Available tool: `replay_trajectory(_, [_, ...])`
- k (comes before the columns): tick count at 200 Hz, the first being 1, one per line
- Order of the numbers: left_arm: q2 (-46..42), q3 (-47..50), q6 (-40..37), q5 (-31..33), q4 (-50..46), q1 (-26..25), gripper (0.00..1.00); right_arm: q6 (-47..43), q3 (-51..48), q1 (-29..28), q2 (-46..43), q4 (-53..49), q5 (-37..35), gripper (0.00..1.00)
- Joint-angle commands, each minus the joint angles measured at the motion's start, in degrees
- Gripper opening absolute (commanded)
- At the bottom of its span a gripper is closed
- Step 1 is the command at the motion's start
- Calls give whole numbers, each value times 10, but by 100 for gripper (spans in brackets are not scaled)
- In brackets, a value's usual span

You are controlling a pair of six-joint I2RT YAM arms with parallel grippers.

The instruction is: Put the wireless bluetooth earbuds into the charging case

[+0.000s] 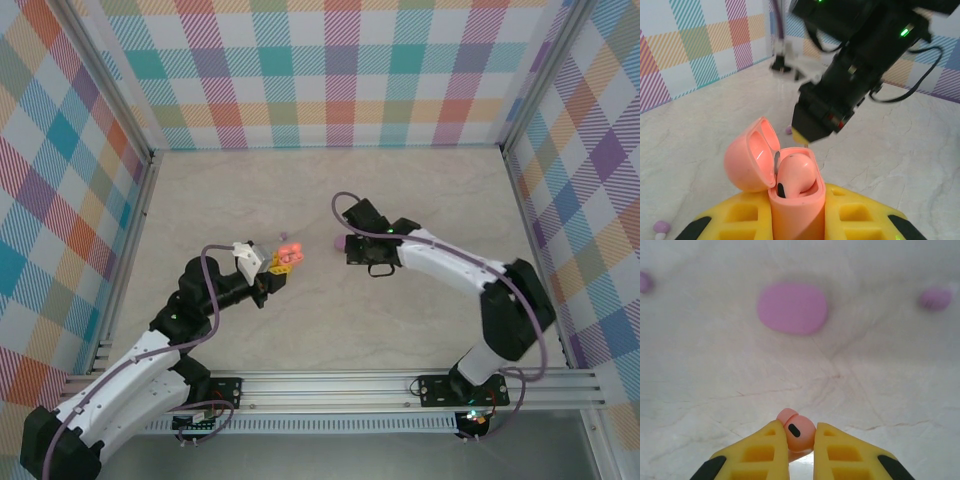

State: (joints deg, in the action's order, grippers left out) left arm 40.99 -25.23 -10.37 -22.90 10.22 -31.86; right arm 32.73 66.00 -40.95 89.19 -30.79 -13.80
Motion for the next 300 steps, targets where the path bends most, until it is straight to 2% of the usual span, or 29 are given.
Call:
replay_trajectory(1, [11, 3, 21, -12, 61, -4, 0, -108, -9, 1, -71, 51, -29, 12])
replay_trajectory(30, [31, 3, 44, -22, 108, -4, 0, -201, -7, 0, -132, 100, 11, 12])
replay_trajectory(64, [50, -10, 70, -40, 146, -4, 0, -272, 4, 0, -165, 148, 136, 14])
replay_trajectory(106, [52, 0, 99, -47, 211, -4, 0, -289, 0, 0, -180, 243, 293, 17])
replay_trajectory(139, [53, -4, 122, -64, 228, -4, 0, -302, 6, 0, -183, 279, 366, 17])
replay_trajectory(177, [67, -16, 155, -95, 250, -3, 0, -337, -18, 0, -205, 311, 422, 22])
replay_trajectory(228, [106, -23, 191, -137, 301, -2, 0, -402, -34, 0, -216, 315, 475, 20])
replay_trajectory(300, [105, -32, 192, -148, 307, -2, 0, -490, -43, -1, -219, 288, 491, 18])
